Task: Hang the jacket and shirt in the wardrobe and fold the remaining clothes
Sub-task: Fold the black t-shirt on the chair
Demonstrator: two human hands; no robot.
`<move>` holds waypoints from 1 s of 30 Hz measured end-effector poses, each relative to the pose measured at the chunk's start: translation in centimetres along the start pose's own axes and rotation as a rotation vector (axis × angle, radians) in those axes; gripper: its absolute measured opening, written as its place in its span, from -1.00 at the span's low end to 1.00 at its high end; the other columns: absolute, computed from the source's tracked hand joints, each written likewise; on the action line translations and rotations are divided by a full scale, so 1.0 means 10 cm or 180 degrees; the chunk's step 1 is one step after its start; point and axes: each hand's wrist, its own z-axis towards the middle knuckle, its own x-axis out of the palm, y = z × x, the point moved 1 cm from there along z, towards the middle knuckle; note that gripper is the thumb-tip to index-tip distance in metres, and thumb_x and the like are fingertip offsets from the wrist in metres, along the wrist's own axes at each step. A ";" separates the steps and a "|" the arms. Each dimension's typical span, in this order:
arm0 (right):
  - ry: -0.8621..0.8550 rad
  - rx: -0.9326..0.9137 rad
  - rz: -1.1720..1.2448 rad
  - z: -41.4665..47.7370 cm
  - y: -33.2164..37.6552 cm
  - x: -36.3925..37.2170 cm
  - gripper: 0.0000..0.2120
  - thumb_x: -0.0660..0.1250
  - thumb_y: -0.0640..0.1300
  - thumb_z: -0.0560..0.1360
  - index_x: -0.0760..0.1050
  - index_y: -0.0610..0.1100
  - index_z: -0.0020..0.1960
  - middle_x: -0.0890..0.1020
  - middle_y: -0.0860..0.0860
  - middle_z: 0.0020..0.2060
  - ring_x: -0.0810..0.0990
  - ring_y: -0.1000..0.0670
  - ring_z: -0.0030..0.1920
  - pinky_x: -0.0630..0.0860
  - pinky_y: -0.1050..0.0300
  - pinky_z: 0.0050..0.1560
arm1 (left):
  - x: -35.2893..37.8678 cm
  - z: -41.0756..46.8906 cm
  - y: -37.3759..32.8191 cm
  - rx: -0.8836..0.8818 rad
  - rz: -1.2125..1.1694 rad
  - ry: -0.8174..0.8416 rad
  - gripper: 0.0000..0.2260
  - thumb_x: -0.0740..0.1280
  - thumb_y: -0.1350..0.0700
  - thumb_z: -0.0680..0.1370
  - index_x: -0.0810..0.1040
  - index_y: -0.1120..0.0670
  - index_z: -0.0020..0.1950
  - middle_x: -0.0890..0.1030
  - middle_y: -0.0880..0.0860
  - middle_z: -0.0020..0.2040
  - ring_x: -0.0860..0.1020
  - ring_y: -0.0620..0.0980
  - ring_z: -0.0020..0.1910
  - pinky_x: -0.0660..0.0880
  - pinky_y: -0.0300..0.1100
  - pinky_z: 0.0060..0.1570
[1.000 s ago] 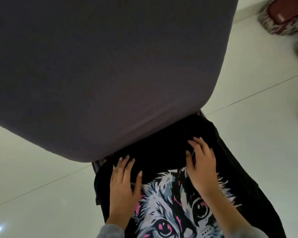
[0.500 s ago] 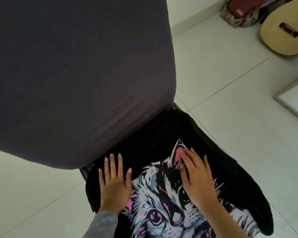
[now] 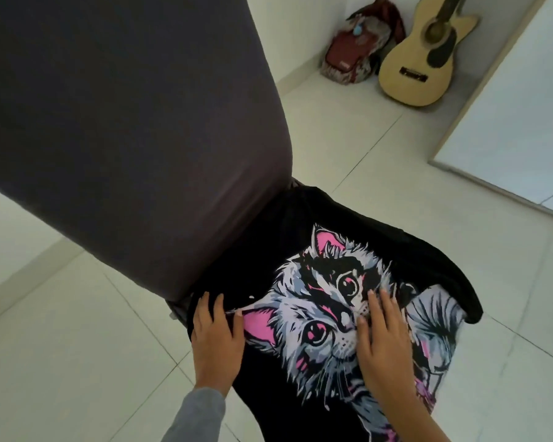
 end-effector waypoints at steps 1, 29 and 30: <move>0.0000 0.0024 0.0025 -0.07 0.00 -0.02 -0.42 -0.23 0.25 0.49 -0.05 0.08 0.46 -0.01 0.14 0.48 -0.07 0.13 0.47 -0.02 -0.05 0.50 | 0.00 -0.04 0.04 -0.0018 -0.0011 -0.0178 -0.58 0.30 0.09 0.55 0.38 0.22 0.36 0.31 0.23 0.40 0.30 0.25 0.36 0.36 0.14 0.23; -0.0687 0.1742 0.1301 -1.16 -0.48 0.36 -0.34 -0.01 0.26 0.51 -0.01 0.04 0.53 0.00 0.01 0.54 -0.05 0.01 0.53 -0.07 -0.01 0.48 | -0.13 0.00 0.34 -0.1130 -0.1430 0.0380 -0.52 0.50 0.10 0.40 0.39 0.25 0.19 0.54 0.11 0.04 0.51 0.13 0.06 0.42 -0.03 0.12; -0.0710 0.1758 0.1324 -1.15 -0.47 0.37 -0.38 0.02 0.24 0.54 -0.02 0.07 0.53 -0.01 0.03 0.54 -0.05 0.02 0.53 -0.06 -0.07 0.49 | -0.12 0.02 0.35 -0.1158 -0.1401 0.0463 -0.52 0.50 0.06 0.40 0.42 0.25 0.18 0.57 0.12 0.05 0.53 0.15 0.07 0.42 -0.02 0.12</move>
